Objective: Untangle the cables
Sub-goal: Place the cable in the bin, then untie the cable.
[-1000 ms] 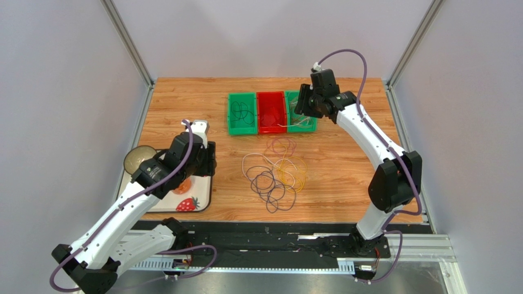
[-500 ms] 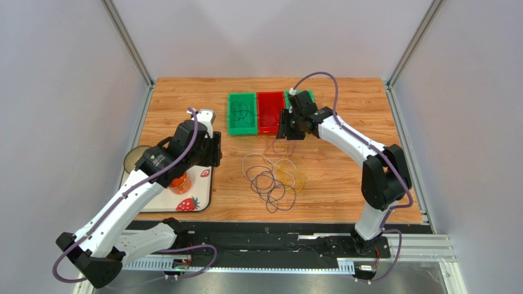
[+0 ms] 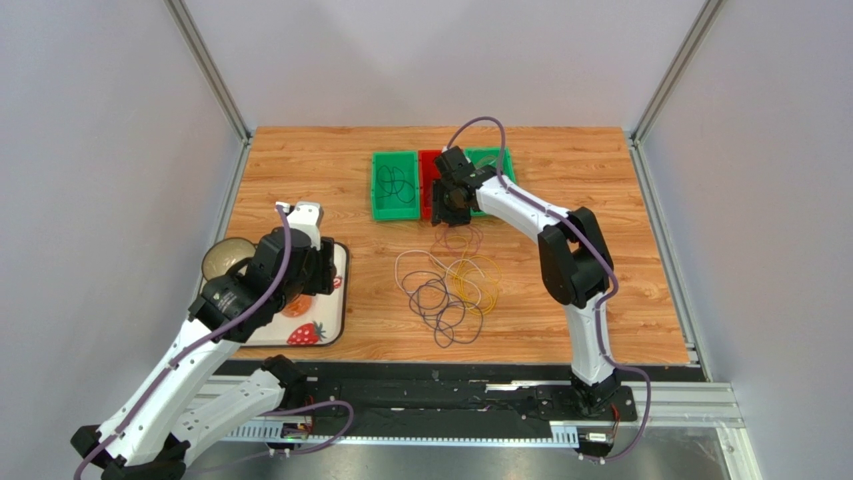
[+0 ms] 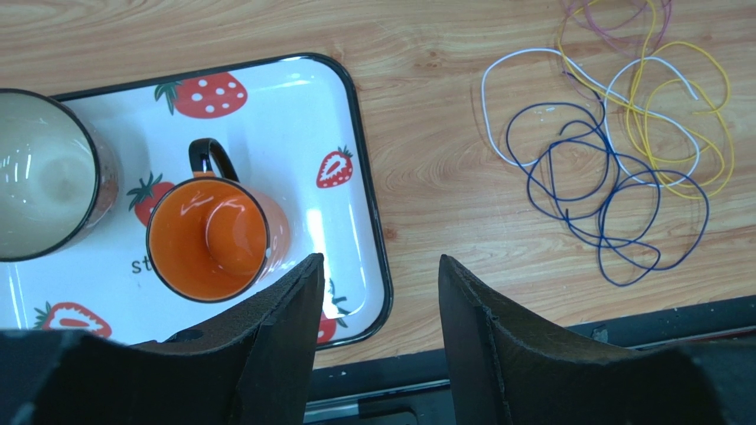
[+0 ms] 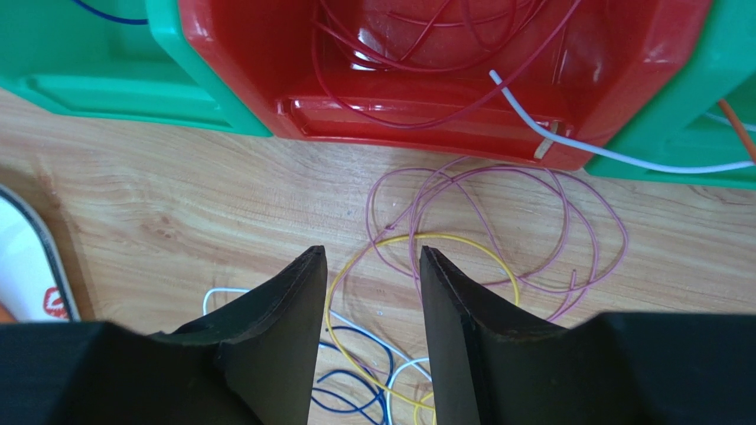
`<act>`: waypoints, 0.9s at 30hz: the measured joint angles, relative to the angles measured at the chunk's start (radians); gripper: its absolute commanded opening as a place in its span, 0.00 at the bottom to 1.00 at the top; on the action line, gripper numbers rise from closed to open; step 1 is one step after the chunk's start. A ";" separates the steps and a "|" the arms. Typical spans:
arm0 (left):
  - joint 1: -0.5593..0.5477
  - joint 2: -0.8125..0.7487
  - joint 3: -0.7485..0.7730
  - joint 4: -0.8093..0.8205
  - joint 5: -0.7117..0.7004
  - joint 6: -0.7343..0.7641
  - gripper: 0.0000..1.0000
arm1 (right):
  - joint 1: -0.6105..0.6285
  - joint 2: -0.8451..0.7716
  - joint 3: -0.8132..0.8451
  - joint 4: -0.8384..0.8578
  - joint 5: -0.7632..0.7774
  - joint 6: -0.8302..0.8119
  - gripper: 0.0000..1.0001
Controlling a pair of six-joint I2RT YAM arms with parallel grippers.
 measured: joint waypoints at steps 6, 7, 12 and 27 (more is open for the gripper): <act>0.000 -0.018 -0.001 0.004 0.000 0.000 0.59 | 0.019 0.055 0.053 -0.060 0.055 0.027 0.53; 0.000 -0.018 -0.002 0.003 0.000 0.000 0.59 | 0.022 0.065 0.063 -0.067 0.061 0.029 0.54; 0.000 -0.027 -0.010 0.003 0.000 0.000 0.59 | 0.028 0.107 0.102 -0.095 0.093 0.040 0.56; 0.000 -0.059 -0.013 0.004 0.000 0.000 0.59 | 0.055 0.192 0.193 -0.153 0.137 0.047 0.54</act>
